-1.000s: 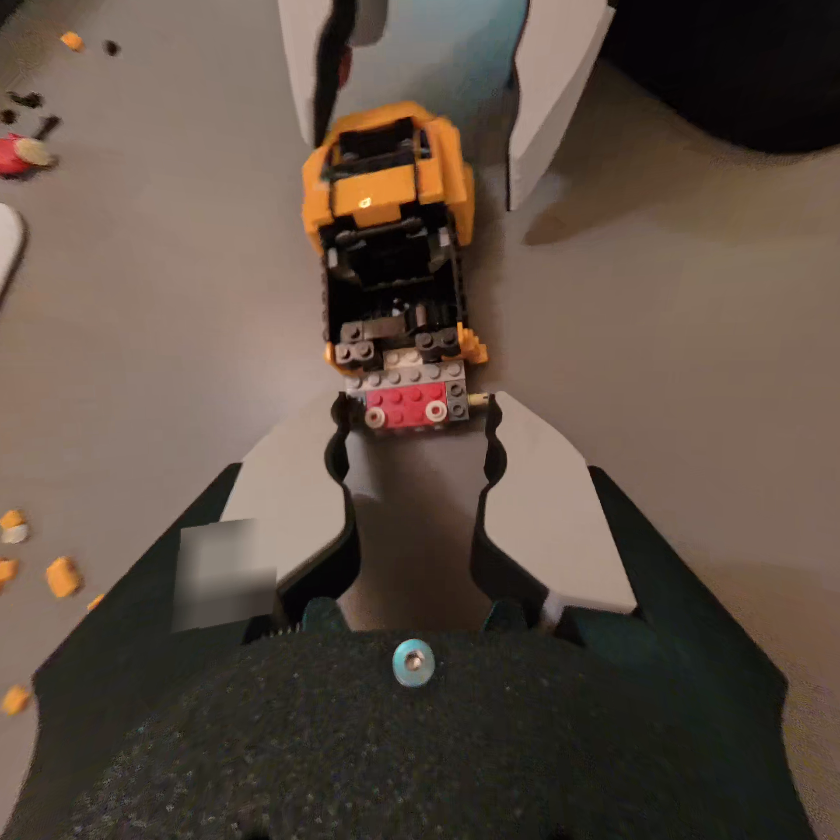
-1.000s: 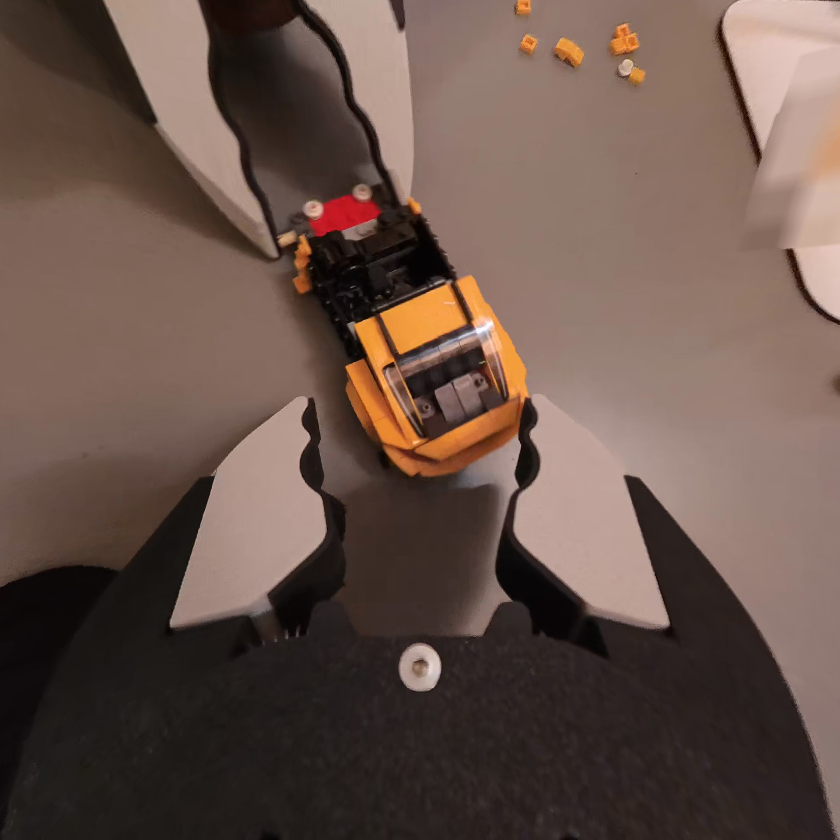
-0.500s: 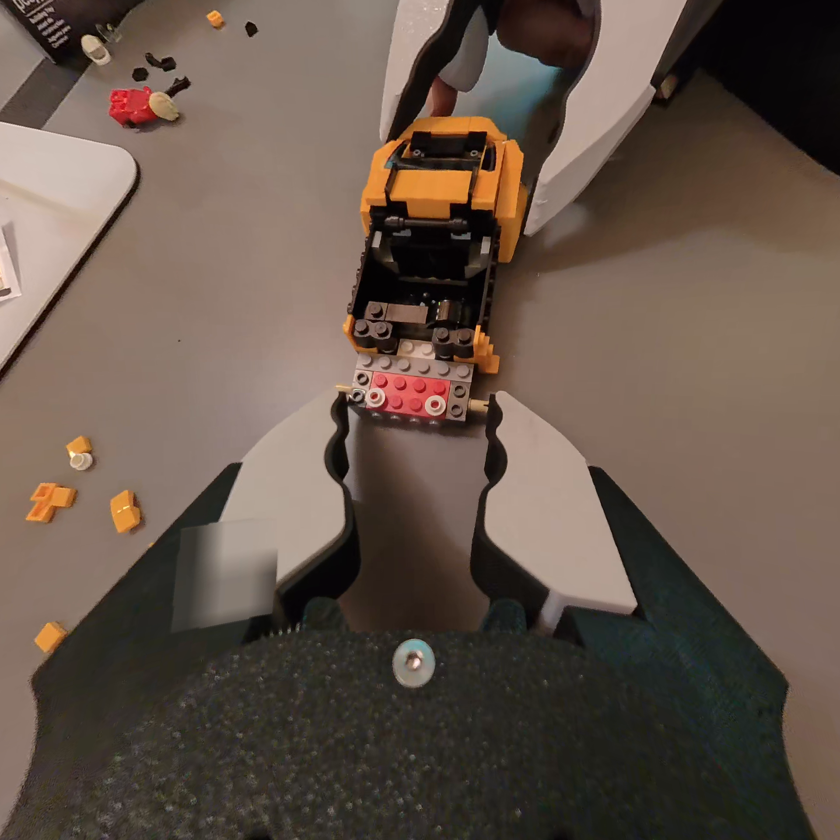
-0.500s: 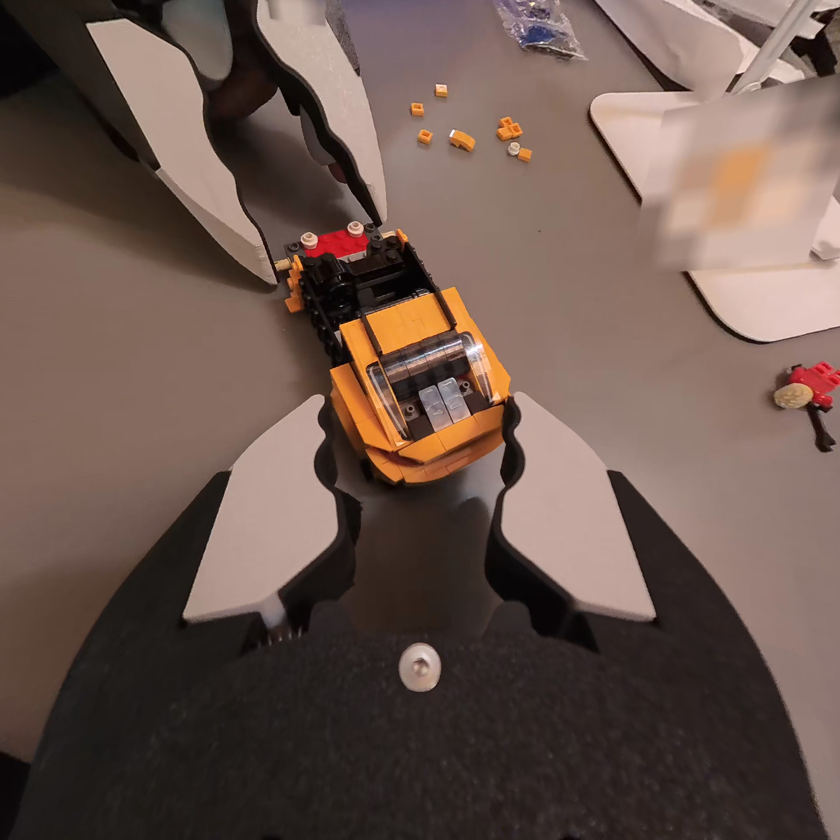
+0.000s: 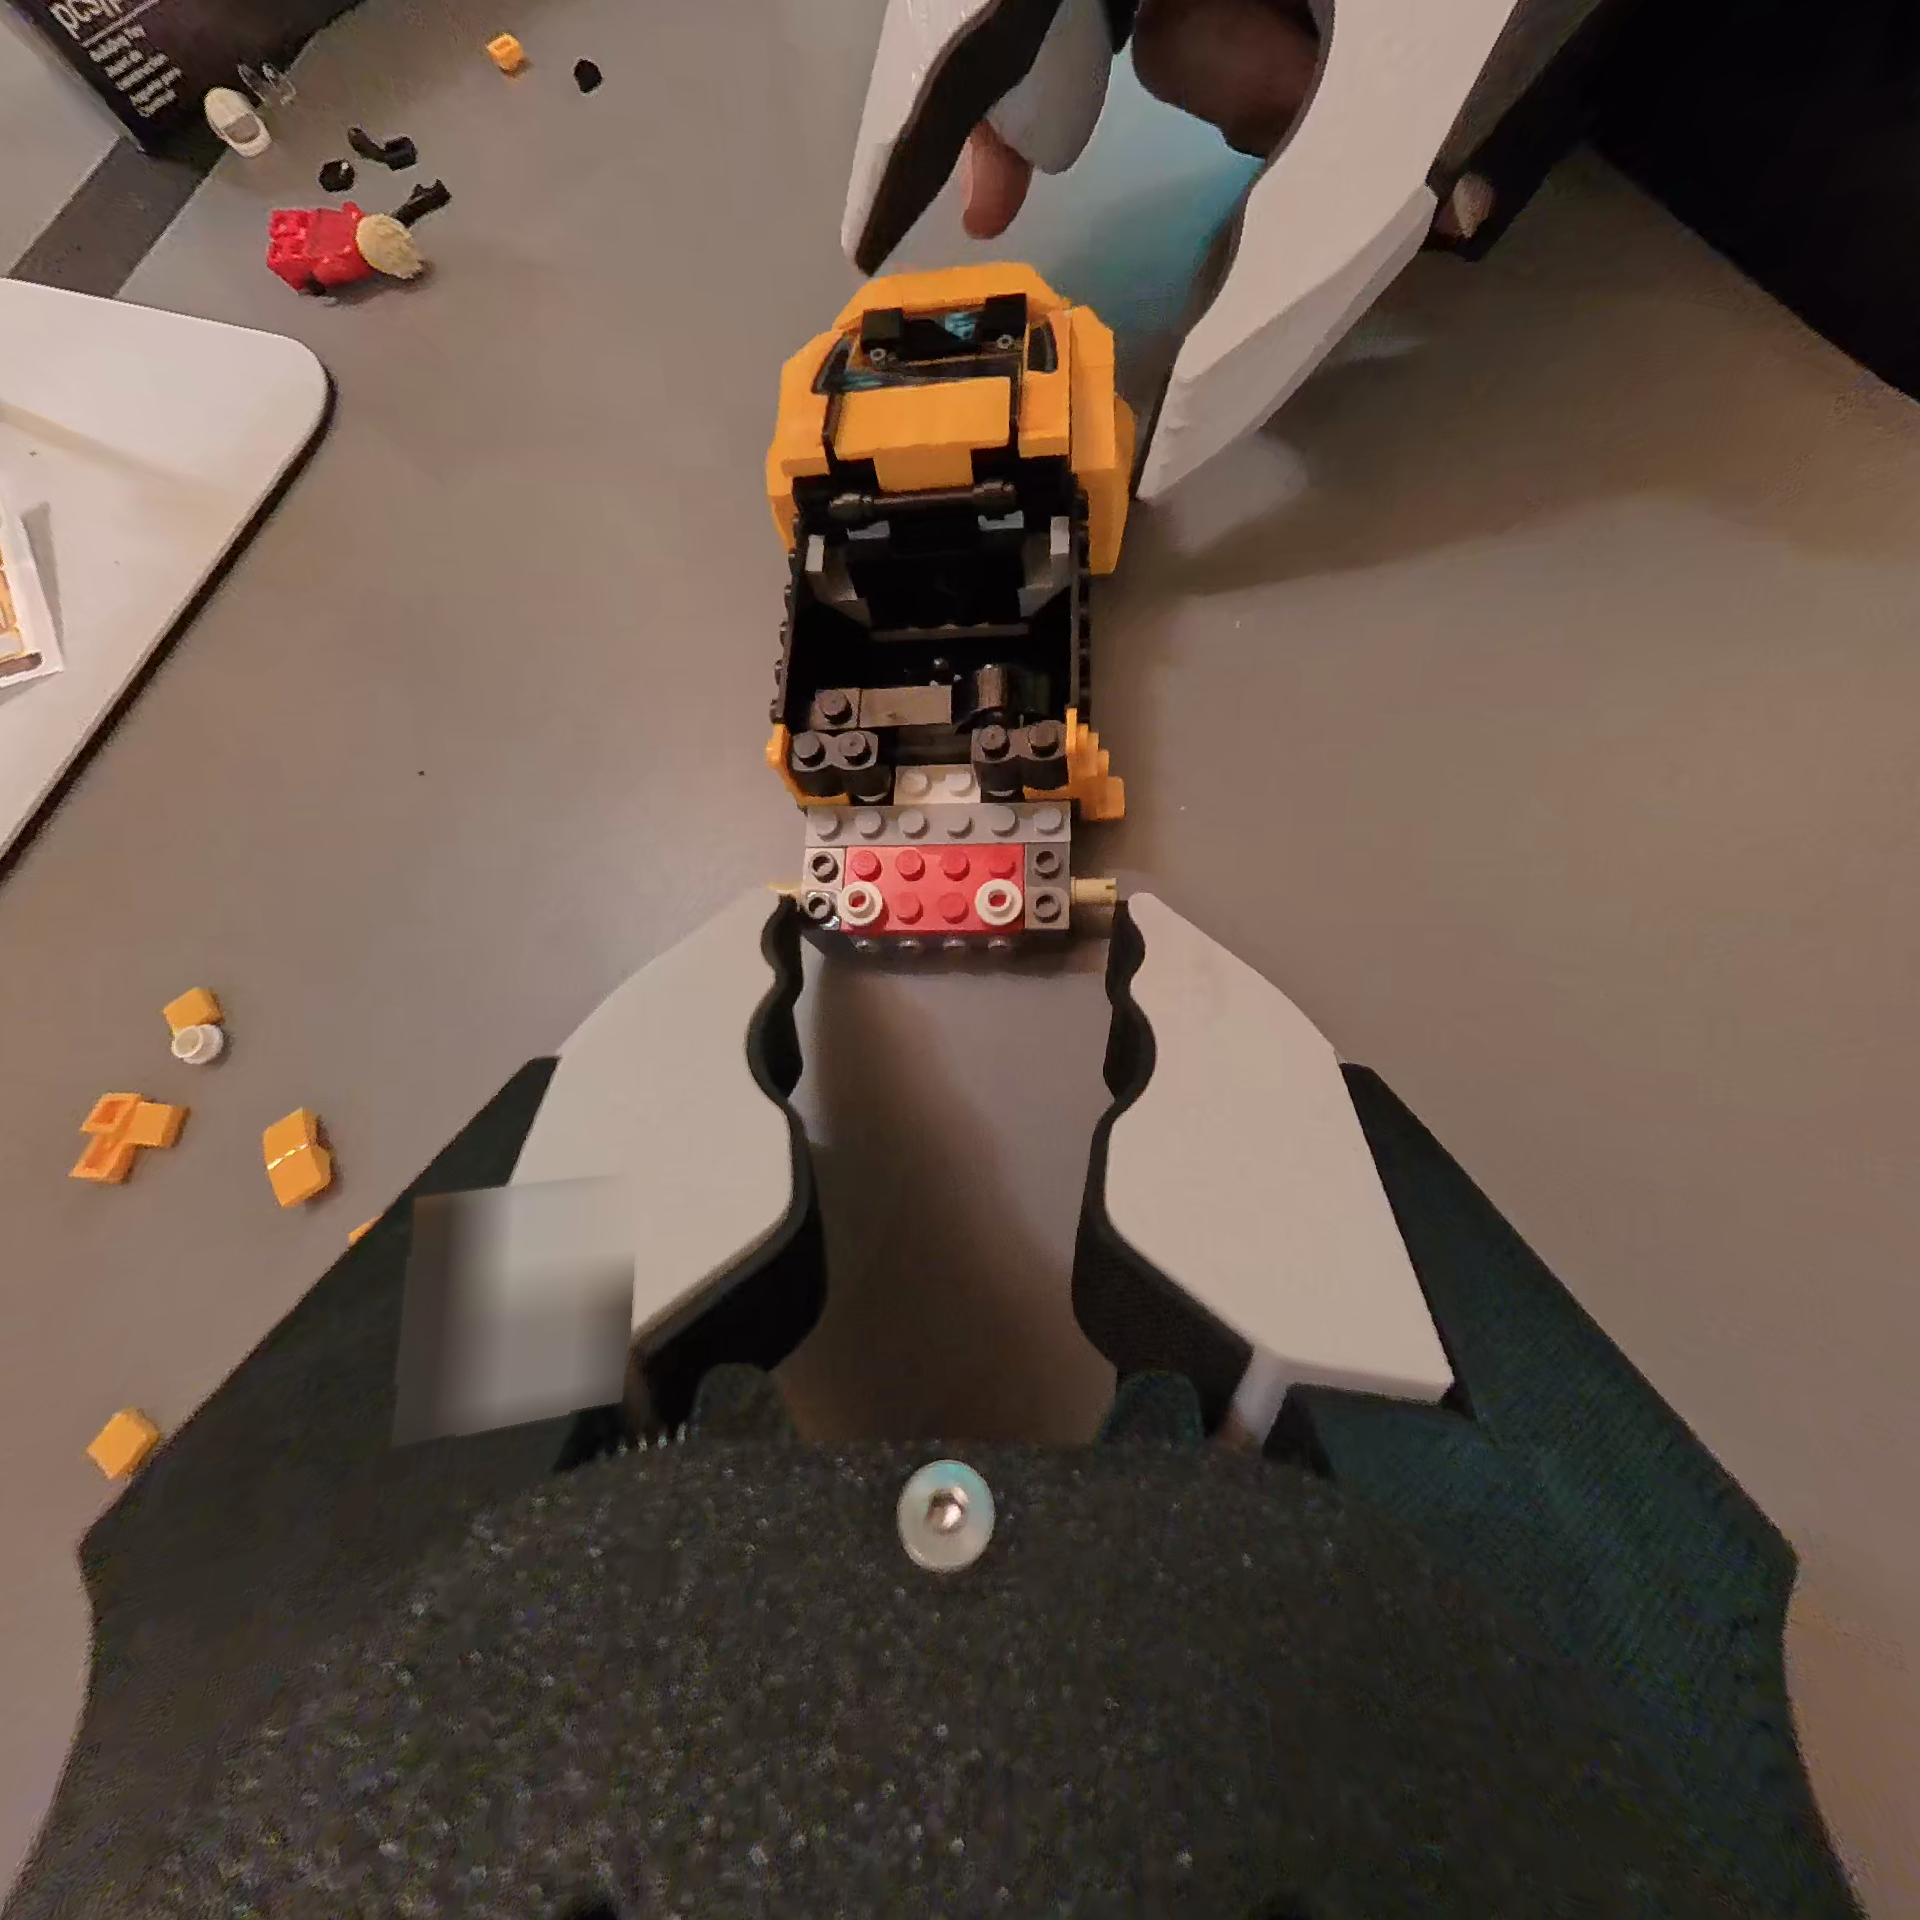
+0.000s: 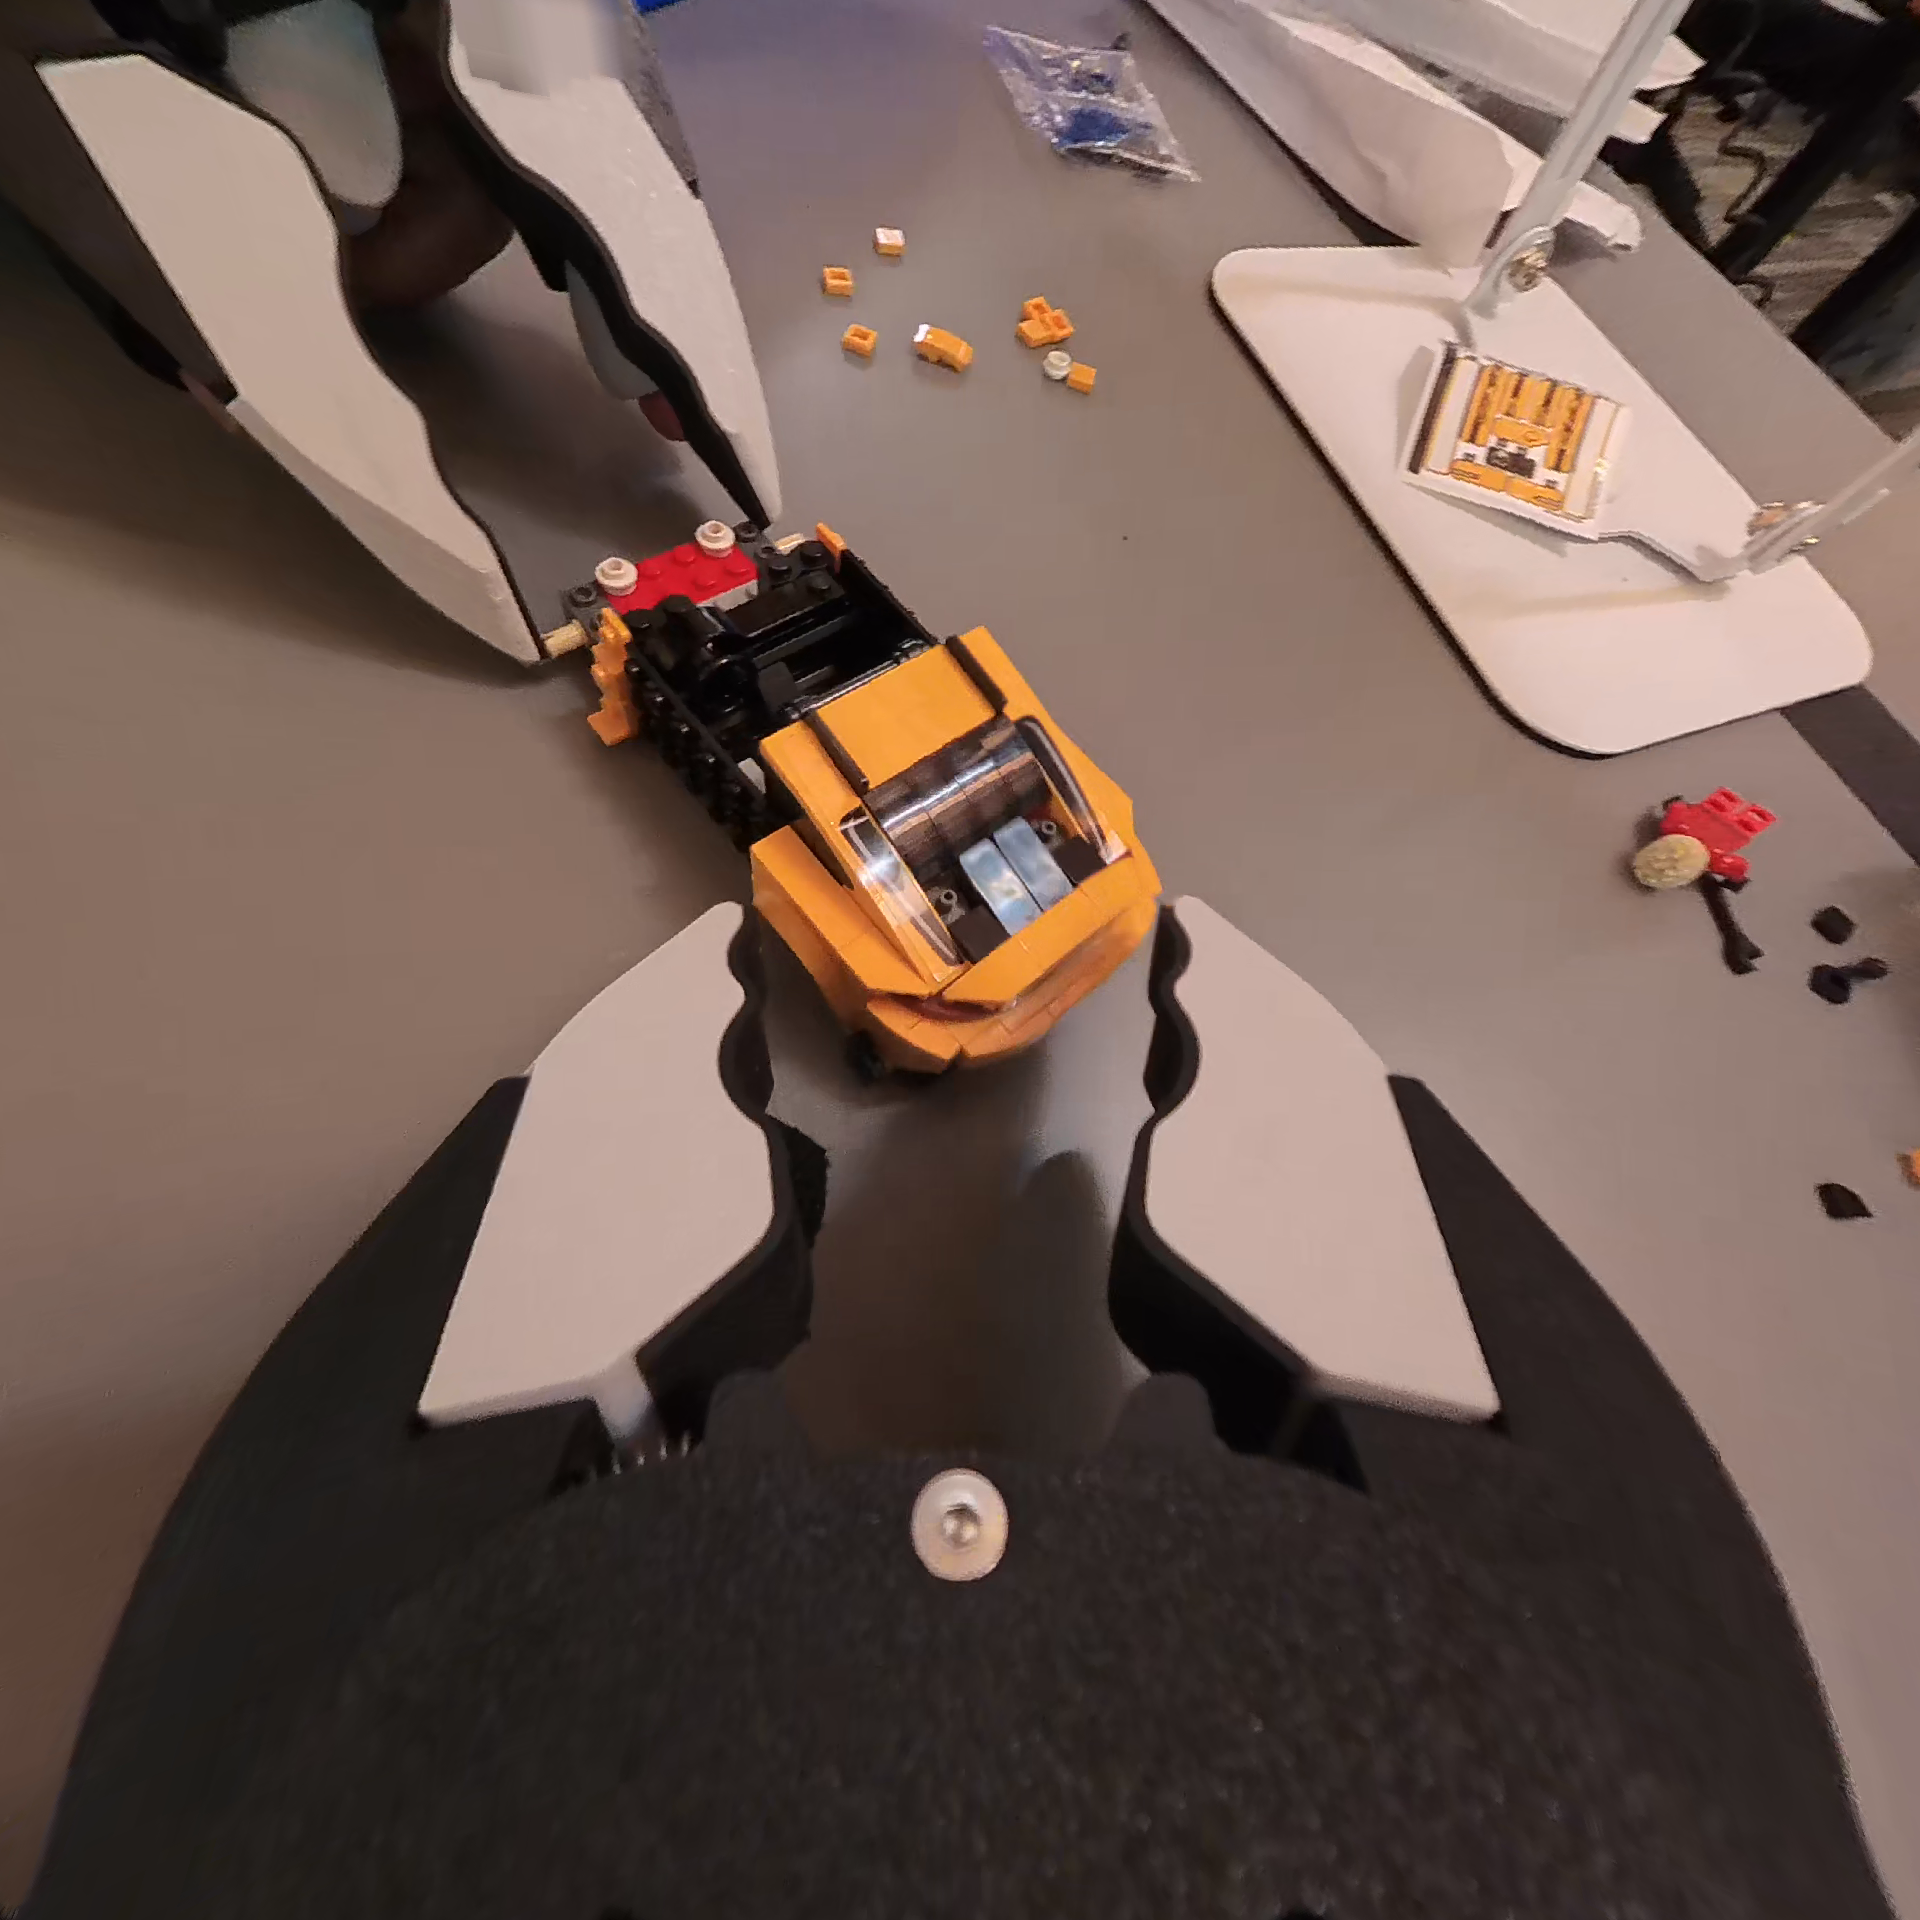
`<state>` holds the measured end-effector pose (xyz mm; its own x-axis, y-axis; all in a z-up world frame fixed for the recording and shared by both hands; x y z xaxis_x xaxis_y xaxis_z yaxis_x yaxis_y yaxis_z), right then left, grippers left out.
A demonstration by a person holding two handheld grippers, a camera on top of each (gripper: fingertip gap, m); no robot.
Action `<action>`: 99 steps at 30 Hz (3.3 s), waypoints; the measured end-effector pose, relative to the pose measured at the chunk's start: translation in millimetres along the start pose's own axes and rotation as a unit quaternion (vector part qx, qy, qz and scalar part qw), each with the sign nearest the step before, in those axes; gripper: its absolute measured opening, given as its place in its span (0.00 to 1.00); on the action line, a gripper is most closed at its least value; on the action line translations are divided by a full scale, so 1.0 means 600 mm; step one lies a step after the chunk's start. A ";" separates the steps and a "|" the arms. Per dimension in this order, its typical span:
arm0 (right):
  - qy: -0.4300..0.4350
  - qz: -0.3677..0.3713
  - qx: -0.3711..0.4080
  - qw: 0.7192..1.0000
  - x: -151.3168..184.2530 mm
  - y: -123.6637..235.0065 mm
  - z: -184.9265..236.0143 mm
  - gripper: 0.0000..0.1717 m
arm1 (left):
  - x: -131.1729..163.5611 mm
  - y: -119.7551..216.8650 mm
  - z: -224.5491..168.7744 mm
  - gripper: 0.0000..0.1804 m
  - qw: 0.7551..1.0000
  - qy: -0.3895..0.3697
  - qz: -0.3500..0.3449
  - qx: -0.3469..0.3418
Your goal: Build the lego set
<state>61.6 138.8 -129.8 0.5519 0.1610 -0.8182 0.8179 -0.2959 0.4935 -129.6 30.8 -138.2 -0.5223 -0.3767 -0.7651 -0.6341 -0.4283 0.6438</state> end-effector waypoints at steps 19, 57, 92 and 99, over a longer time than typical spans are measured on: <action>-0.006 -0.007 0.017 1.000 0.000 0.003 -0.004 0.34 | 0.003 0.002 0.005 0.27 1.000 0.003 -0.004 -0.009; 0.003 -0.002 0.020 1.000 0.002 0.003 -0.001 0.31 | 0.002 0.002 0.001 0.33 1.000 0.006 -0.010 0.011; 0.018 0.002 0.024 1.000 0.004 0.004 0.003 0.28 | -0.007 -0.009 0.013 0.44 0.999 0.034 -0.014 -0.013; 0.023 0.007 0.022 0.999 0.005 0.003 0.005 0.28 | -0.011 -0.022 0.015 0.36 0.999 0.040 0.006 0.015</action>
<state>63.9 136.0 -132.2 0.5708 0.1998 -0.7964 0.8029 -0.3391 0.4903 -122.9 46.4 -142.1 -0.4832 -0.4474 -0.7526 -0.6453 -0.3989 0.6515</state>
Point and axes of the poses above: each gripper's, where its closed fingertips meet, y back along the fingers, x out of its underside, z = x × y across the jaws, the point moved 9 cm from there along y, back along the fingers, and after that the axes turned 12 degrees about x, right-handed, at the moved point
